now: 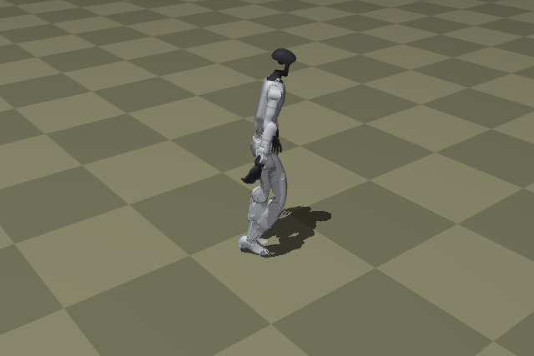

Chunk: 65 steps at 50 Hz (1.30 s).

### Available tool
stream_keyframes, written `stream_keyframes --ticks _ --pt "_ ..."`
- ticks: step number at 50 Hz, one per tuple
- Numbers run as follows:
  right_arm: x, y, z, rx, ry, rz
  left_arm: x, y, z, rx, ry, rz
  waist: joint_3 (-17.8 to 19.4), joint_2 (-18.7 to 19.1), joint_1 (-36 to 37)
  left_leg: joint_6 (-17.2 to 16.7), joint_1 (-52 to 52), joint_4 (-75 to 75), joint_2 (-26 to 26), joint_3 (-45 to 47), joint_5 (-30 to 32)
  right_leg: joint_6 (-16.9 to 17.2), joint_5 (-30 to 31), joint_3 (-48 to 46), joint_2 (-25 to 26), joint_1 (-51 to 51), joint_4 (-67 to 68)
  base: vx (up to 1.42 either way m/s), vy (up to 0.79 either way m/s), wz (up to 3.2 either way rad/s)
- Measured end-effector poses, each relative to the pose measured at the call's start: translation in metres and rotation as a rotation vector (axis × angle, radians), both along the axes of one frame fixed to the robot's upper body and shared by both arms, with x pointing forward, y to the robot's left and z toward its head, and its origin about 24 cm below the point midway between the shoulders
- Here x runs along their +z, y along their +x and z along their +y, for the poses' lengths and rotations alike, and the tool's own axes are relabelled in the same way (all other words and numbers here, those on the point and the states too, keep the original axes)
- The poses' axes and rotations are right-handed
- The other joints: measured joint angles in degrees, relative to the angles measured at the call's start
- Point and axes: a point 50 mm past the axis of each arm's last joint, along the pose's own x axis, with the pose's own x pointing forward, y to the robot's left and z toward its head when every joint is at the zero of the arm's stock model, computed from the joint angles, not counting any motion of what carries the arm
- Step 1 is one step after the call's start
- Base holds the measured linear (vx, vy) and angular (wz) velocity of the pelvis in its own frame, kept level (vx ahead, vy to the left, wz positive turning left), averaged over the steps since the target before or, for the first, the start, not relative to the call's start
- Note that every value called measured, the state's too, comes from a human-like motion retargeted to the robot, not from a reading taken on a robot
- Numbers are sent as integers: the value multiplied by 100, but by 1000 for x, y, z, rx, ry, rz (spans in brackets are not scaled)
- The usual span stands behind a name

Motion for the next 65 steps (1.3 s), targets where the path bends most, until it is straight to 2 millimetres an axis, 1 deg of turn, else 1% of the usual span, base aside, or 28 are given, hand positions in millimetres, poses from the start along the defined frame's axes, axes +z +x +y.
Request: stream_keyframes --ticks 3,5,8,10,11,12,13,15,18,20,22,25,27,31,34,36,38,40,42,43,45,47,52,54,58,60,62,65 --pt "0 -21 2 -56 9 68 2 7 -2 1 -21 -36 39 -313 -67 0 419 -148 -363 18 -49 -357 -42 205 174 -87 -1321 44 -2 9" --pt "1 -32 3 -94 12 112 2 9 -5 -5 -38 -51 90 -543 -74 0 742 -162 -598 64 -158 -687 226 276 162 -42 -2182 56 -8 -6" --pt "3 -42 4 -131 18 163 0 7 -10 -35 -61 -41 126 -835 128 0 1234 -150 -931 206 -404 -879 497 -396 28 211 -3074 62 -10 -53" --pt "3 -45 7 -135 29 178 -3 1 -13 -64 -73 -14 149 -842 348 0 1454 -14 -943 360 -559 -1595 346 -1000 87 469 -3280 68 -7 -84" --pt "3 -46 8 -130 34 179 -5 -4 -15 -80 -82 8 140 -781 453 0 1568 101 -857 595 -646 -1953 -20 -1414 134 656 -3268 72 1 -80" --pt "2 -46 8 -122 38 179 -7 -10 -17 -96 -93 32 136 -736 540 0 1692 234 -787 840 -715 -2207 -331 -1661 159 821 -3235 73 5 -70" --pt "2 -45 7 -109 39 177 -10 -18 -19 -109 -110 60 141 -724 589 0 1837 404 -750 1103 -747 -2252 -532 -1574 137 946 -3157 76 2 -43" --pt "2 -38 3 -85 35 161 -16 -34 -28 -117 -140 128 189 -679 582 0 1985 876 -691 1273 -551 -2105 -554 -126 80 646 -2524 71 4 -2" --pt "2 -21 -2 -21 21 124 -27 -76 -48 -42 -189 275 84 -518 667 0 1764 2124 -348 1682 326 -1918 -686 -551 -159 1121 -2546 62 28 -35" --pt "1 -3 -1 27 23 72 -29 -100 -57 -7 -267 373 -29 -400 545 0 1357 2896 -231 1534 833 -1843 -601 -464 -104 1301 -2742 47 28 -18" --pt "1 21 3 44 32 -13 -28 -114 -59 -26 -344 447 -134 -322 455 0 773 3592 -72 1147 554 -1772 -534 -244 -33 1327 -2830 39 13 -19" --pt "0 53 20 50 78 -137 -26 -132 -54 -61 -344 528 -216 -258 602 0 383 3841 328 1196 217 -1711 -406 -235 -4 1545 -3068 33 17 -92" --pt "1 75 35 61 142 -218 -25 -138 -48 -71 -285 551 -261 -256 748 0 161 3503 363 1248 117 -1651 -257 23 -39 1563 -3208 16 30 -115" --pt "12 118 57 152 268 -355 -27 -138 -48 -27 -220 513 -464 -276 663 -93 -468 2062 -189 556 198 -1460 -63 119 -382 1362 -3326 14 40 -67" --pt "24 147 71 277 318 -437 -28 -132 -54 109 -251 452 -449 -169 605 -682 -774 1223 -532 -1124 185 -1450 -46 572 -191 1224 -3284 19 19 -151" --pt "29 157 78 345 318 -483 -29 -127 -56 188 -278 420 -396 -112 632 -1261 -777 789 -821 -2613 264 -1443 -21 976 -29 1141 -3237 17 18 -203" --pt "31 161 82 377 295 -531 -29 -117 -56 222 -286 382 -314 -101 685 -1586 -668 465 -960 -3676 379 -1420 15 1322 66 1041 -3157 10 20 -218" --pt "31 161 82 368 261 -565 -29 -104 -54 206 -266 340 -204 -99 842 -1729 -536 231 -912 -3863 622 -1374 70 1754 180 920 -3043 5 24 -249" --pt "27 154 76 333 223 -548 -29 -93 -51 160 -226 300 -167 -159 875 -1212 -478 215 -861 -3413 700 -1257 107 2163 195 793 -2952 6 30 -224" --pt "24 149 72 317 205 -521 -28 -89 -50 138 -205 283 -191 -199 790 -869 -483 297 -798 -2975 490 -1189 114 2275 172 733 -2931 8 29 -181" --pt "18 136 64 307 176 -434 -28 -86 -46 117 -170 258 -272 -205 469 -552 -404 203 -678 -2607 329 -1083 165 2444 241 616 -2920 9 27 -164" --pt "13 123 57 318 134 -337 -27 -86 -41 131 -147 243 -290 -277 77 -462 -394 257 -711 -2591 341 -951 305 2680 283 498 -2937 1 28 -183" --pt "6 94 33 222 6 -246 -20 -73 -19 163 -97 237 -265 -522 -287 -365 -185 -48 -453 -1417 378 -603 882 2929 253 191 -3169 -12 24 -219" --pt "3 78 26 152 -19 -222 -17 -68 -9 180 -54 215 -289 -572 -121 -306 -53 -224 -355 -853 374 -658 833 2325 149 76 -3238 -9 15 -296" --pt "0 52 18 32 -34 -138 -13 -65 6 282 32 140 -346 -649 343 -257 265 -555 -155 416 286 -933 195 -601 -223 217 -3326 -16 10 -354" --pt "-1 38 19 -47 -15 -98 -13 -68 7 345 43 123 -400 -659 539 -272 451 -701 -92 999 240 -1064 44 -1529 -232 428 -3348 -7 7 -331" --pt "-3 28 24 -146 27 -70 -14 -71 5 394 25 126 -419 -653 624 -293 641 -809 -50 1464 186 -1083 68 -1697 -205 597 -3276 -8 -2 -278" --pt "-4 17 32 -256 89 -41 -17 -78 -3 421 -25 161 -456 -624 524 -292 887 -953 -34 2002 121 -962 198 -1075 -158 710 -3045 -3 -5 -217"
